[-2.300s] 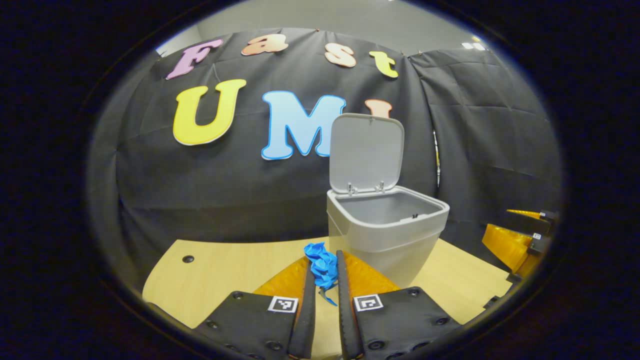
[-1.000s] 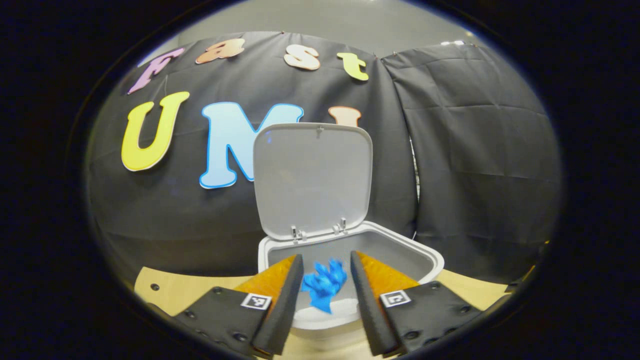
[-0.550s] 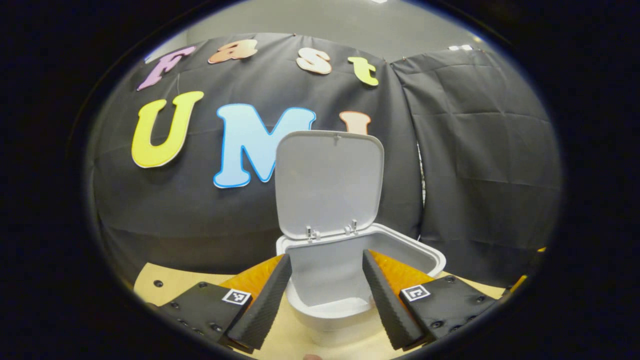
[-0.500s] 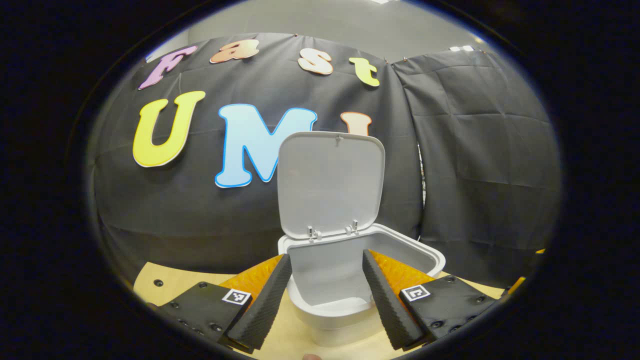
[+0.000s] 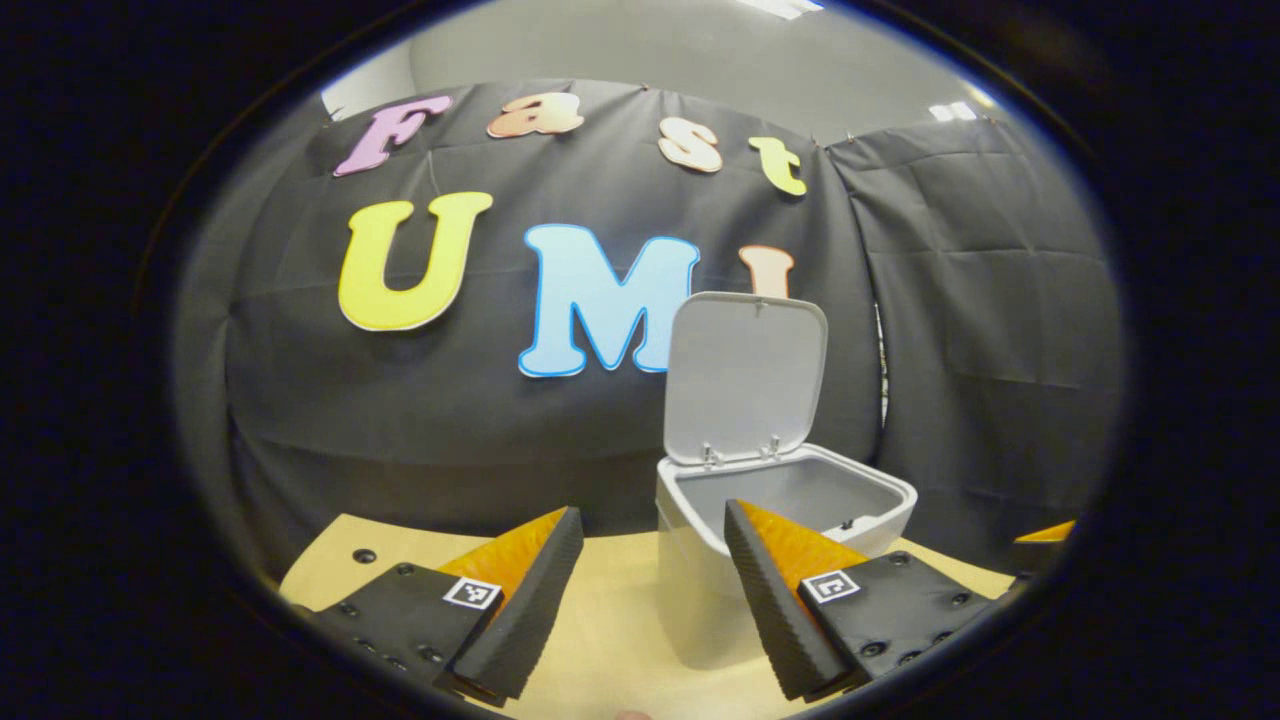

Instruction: Press the lid of the desktop garbage bin to open it, pick up the crumpled paper on the desktop and throw it into the bin, then pick up the pop can on the desktop and drop it into the bin, and finally close the garbage bin lid.

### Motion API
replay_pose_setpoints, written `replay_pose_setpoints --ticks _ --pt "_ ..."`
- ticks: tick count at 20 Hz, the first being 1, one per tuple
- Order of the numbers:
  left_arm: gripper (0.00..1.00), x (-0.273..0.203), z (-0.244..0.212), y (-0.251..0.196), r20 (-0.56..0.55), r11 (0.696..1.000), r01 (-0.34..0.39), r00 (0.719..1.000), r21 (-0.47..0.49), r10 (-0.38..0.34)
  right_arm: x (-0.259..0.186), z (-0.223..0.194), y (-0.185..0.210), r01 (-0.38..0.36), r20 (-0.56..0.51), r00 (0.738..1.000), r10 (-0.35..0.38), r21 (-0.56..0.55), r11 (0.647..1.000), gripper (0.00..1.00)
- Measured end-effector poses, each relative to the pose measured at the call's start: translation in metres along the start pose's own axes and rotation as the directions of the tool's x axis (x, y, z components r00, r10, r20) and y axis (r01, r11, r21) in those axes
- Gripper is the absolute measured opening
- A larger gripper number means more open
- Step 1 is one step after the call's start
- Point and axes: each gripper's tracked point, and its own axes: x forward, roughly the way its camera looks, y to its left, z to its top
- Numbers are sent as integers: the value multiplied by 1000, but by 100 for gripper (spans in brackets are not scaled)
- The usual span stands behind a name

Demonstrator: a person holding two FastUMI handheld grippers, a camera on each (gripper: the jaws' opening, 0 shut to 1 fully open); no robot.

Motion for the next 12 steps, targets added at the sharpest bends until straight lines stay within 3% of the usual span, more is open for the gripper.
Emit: replay_pose_setpoints --ticks 2,3,6,9,12 --pt "86 -14 -9 21 -8 999 -35 999 -4 35 4 0 17 -50 -2 999 50 -11 999 97" --pt "100 -22 -12 30 -12 999 -52 999 -8 52 5 -1 25 -73 -3 997 73 -14 997 100" --pt "86 -40 -27 56 -37 995 -100 994 -23 99 7 -4 44 -127 -9 992 127 -28 992 97" --pt "100 -58 -48 79 -68 989 -149 987 -14 147 8 -8 61 -170 -16 985 170 -43 984 97" --pt "100 -80 -65 98 -88 984 -178 980 -22 176 7 -20 84 -235 -48 971 233 -36 971 97"
